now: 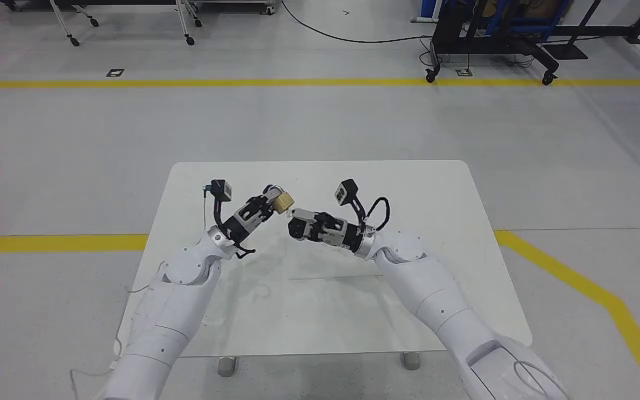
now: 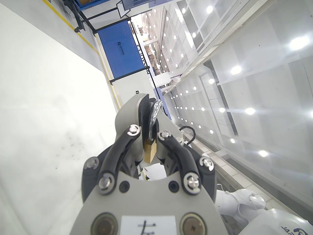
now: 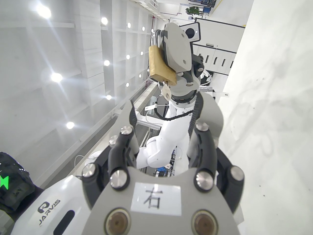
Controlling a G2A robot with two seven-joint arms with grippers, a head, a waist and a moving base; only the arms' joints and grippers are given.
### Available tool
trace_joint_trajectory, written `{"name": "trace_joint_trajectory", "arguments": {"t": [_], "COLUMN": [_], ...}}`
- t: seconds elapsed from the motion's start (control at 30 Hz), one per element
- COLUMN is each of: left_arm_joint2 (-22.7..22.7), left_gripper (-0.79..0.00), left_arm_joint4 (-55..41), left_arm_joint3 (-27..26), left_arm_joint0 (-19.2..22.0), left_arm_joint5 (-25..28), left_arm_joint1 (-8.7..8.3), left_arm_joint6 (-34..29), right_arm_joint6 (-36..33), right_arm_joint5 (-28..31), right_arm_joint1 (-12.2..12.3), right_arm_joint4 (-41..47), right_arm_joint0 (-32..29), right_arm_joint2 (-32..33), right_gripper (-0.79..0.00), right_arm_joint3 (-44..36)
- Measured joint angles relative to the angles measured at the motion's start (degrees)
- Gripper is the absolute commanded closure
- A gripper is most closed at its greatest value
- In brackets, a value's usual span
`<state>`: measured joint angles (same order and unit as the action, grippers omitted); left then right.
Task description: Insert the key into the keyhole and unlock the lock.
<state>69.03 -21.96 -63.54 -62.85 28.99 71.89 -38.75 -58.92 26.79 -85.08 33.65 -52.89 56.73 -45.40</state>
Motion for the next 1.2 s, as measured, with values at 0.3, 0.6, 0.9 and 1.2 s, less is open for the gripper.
{"name": "trace_joint_trajectory", "arguments": {"t": [0.3, 0.6, 0.9, 1.2], "left_arm_joint2": [0.07, 0.03, -0.01, -0.12], "left_gripper": [0.0, 0.0, 0.0, 0.0], "left_arm_joint4": [0.28, 0.82, 1.22, 2.05], "left_arm_joint3": [0.18, 0.25, 0.3, 0.05], "left_arm_joint0": [0.19, 0.27, 0.34, 0.24], "left_arm_joint5": [0.02, -0.06, -0.07, 1.17], "left_arm_joint1": [0.03, 0.07, 0.07, 0.03], "left_arm_joint6": [-0.13, -0.08, -0.54, -1.48], "right_arm_joint6": [-3.99, -4.06, -5.05, -9.93], "right_arm_joint5": [-1.93, -2.41, -2.45, -5.82], "right_arm_joint1": [-0.98, -1.95, -2.62, -3.43], "right_arm_joint4": [5.71, 6.38, 7.69, 14.12], "right_arm_joint0": [1.58, 3.32, 4.04, 3.84], "right_arm_joint2": [-0.3, -1.31, -1.41, -0.4], "right_gripper": [-0.191, -0.194, 0.0, 0.0], "right_arm_joint3": [3.94, 7.38, 9.49, 11.19]}}
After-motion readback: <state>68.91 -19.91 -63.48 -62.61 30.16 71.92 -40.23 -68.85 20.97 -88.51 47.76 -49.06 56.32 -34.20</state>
